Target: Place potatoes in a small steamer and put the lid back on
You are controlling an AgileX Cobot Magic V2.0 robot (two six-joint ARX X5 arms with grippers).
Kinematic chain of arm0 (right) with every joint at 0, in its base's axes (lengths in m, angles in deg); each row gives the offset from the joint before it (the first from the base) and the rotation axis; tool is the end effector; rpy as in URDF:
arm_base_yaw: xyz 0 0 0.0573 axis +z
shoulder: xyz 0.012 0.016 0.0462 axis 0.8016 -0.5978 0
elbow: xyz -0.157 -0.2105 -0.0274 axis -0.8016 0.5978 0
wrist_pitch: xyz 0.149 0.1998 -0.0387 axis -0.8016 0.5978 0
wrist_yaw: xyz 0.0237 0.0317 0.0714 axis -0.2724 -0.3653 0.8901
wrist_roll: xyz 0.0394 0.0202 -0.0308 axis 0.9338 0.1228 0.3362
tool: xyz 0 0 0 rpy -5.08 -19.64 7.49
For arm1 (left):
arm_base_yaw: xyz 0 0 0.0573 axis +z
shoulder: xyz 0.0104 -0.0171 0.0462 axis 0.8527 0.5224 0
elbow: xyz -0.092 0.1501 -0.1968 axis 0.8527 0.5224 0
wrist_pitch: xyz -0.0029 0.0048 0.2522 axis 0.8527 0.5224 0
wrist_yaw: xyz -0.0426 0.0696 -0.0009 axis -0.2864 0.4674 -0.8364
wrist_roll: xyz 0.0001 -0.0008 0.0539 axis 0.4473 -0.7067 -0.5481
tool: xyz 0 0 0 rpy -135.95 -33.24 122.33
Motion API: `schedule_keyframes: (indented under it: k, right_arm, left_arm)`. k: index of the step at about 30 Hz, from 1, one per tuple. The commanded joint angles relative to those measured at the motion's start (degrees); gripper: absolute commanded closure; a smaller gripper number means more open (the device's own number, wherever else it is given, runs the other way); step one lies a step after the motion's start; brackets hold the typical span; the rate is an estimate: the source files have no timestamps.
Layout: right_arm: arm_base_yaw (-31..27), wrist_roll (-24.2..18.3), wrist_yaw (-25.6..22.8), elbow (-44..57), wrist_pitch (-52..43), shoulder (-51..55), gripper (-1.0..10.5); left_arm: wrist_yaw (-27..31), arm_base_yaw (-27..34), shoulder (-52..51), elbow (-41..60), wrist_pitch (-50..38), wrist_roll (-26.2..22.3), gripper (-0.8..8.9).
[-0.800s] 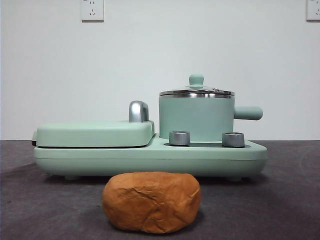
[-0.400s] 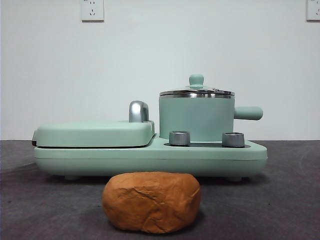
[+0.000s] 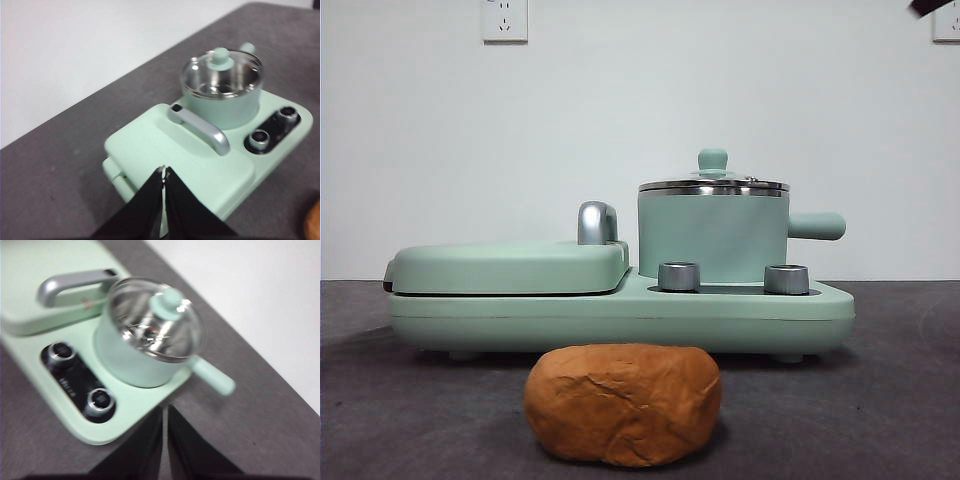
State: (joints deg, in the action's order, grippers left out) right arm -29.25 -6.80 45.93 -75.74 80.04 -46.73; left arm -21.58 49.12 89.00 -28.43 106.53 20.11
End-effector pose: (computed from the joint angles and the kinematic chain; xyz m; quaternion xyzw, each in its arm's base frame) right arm 0.1319 0.0606 0.3238 -0.2892 0.1345 0.2785 0.9059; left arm 0.1222 -0.0313 0.3720 0.1807 0.1148 -0.2996 0.9297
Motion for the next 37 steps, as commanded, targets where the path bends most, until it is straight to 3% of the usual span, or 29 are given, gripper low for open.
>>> schedule_keyframes:
  k: [1, 4, 6, 14, 20, 25, 37]
  right_arm:
    - [2.05, -2.10, -0.52, -0.83, -0.26, -1.22, 9.3]
    - [2.82, -2.03, -0.52, -0.83, -0.50, -1.62, 7.8]
    - [2.91, -0.76, -0.57, -0.83, -0.98, -1.60, 6.5]
    - [2.91, 6.32, -0.57, -0.85, -1.53, -1.42, 6.1]
    - [2.91, 9.60, -0.55, -0.85, -1.53, -1.42, 6.1]
    - [2.91, 9.75, -0.55, -0.85, -1.55, -1.42, 6.1]
    - [2.89, 14.78, -0.55, -0.92, -3.34, -1.42, 6.1]
  left_arm:
    - [0.50, -2.36, 1.55, -1.18, -0.52, -3.43, 7.72]
    - [0.50, -4.42, 2.32, -1.18, -1.03, -3.39, 4.81]
    - [0.50, -5.22, 2.40, -1.18, -1.29, -3.23, 3.75]
    - [0.42, -7.17, 2.38, -1.18, -3.48, -1.31, 3.80]
    - [0.28, -10.29, 4.74, -1.18, -12.15, 0.46, 3.81]
    - [0.20, -14.05, 11.63, -1.18, -26.34, 5.51, 3.84]
    - [0.20, -17.46, 36.17, -1.84, -61.05, 19.78, 4.16]
